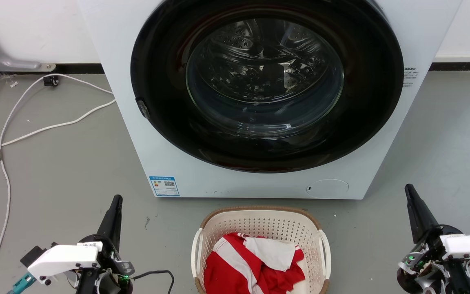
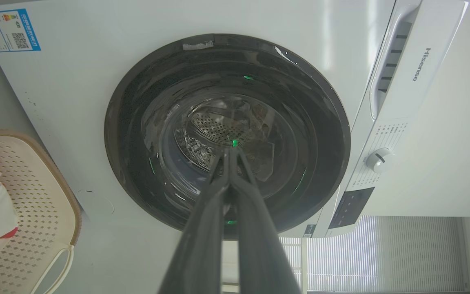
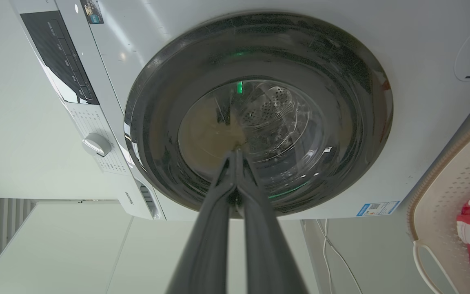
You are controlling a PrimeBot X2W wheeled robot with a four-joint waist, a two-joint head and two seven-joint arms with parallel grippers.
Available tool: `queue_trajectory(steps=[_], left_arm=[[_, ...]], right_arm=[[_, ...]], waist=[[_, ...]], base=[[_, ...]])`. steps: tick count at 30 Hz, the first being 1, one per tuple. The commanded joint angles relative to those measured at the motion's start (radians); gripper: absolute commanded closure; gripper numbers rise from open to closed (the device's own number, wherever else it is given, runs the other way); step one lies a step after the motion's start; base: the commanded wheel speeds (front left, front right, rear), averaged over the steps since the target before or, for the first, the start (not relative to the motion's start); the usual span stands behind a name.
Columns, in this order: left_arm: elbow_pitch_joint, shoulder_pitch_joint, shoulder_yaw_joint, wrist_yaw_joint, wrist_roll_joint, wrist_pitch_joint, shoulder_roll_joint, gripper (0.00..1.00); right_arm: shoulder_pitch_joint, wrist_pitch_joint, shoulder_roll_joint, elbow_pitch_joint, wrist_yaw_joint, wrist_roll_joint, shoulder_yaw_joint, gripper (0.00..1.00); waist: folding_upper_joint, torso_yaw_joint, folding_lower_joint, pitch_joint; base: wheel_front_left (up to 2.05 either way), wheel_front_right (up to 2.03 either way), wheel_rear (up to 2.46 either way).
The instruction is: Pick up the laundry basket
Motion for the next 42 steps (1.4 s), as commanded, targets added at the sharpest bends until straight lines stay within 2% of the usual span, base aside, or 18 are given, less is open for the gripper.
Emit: queue_trajectory(steps=[1, 2, 6, 14, 20, 30, 38, 42], left_arm=[[0.001, -0.010, 0.004, -0.004, 0.007, 0.001, -0.001, 1.00], [0.000, 0.000, 0.000, 0.000, 0.000, 0.000, 0.000, 0.00], [0.024, 0.024, -0.004, 0.001, 0.002, -0.004, -0.007, 0.00], [-0.013, 0.045, -0.014, 0.001, 0.045, -0.050, -0.006, 0.00], [-0.030, 0.056, 0.009, 0.001, 0.098, -0.082, -0.006, 0.00], [-0.083, 0.067, 0.045, 0.008, 0.233, -0.124, -0.006, 0.00], [-0.161, 0.077, 0.062, 0.050, 0.362, -0.154, -0.005, 0.00], [-0.221, 0.081, 0.043, 0.078, 0.476, -0.169, -0.005, 0.00]], right_arm=[[-0.011, 0.003, 0.004, 0.001, 0.000, -0.004, -0.002, 1.00], [0.000, 0.000, 0.000, 0.000, 0.000, 0.000, 0.000, 0.00], [0.025, -0.004, 0.003, 0.023, 0.000, -0.002, 0.005, 0.00], [0.035, -0.050, 0.003, 0.003, 0.000, -0.042, 0.032, 0.00], [0.036, -0.082, 0.003, 0.003, 0.000, -0.108, 0.027, 0.00], [0.022, -0.124, 0.003, -0.031, 0.000, -0.316, -0.007, 0.00], [0.017, -0.155, 0.004, -0.121, 0.000, -0.532, -0.004, 0.00], [0.019, -0.169, 0.004, -0.168, 0.000, -0.660, 0.015, 0.00]], waist=[[0.0000, 0.000, 0.0000, 0.000], [0.0000, 0.000, 0.0000, 0.000], [0.0000, 0.000, 0.0000, 0.000], [0.0000, 0.000, 0.0000, 0.001], [0.0000, 0.000, 0.0000, 0.002], [0.0000, 0.002, 0.0000, 0.001], [0.0000, 0.002, 0.0000, 0.003], [0.0000, 0.001, 0.0000, 0.005]], base=[[0.00, 0.00, 0.00], [0.00, 0.00, 0.00], [0.00, 0.00, 0.00], [0.00, 0.00, 0.00], [0.00, 0.00, 0.00], [0.00, 0.00, 0.00], [0.00, 0.00, 0.00], [0.00, 0.00, 0.00]])
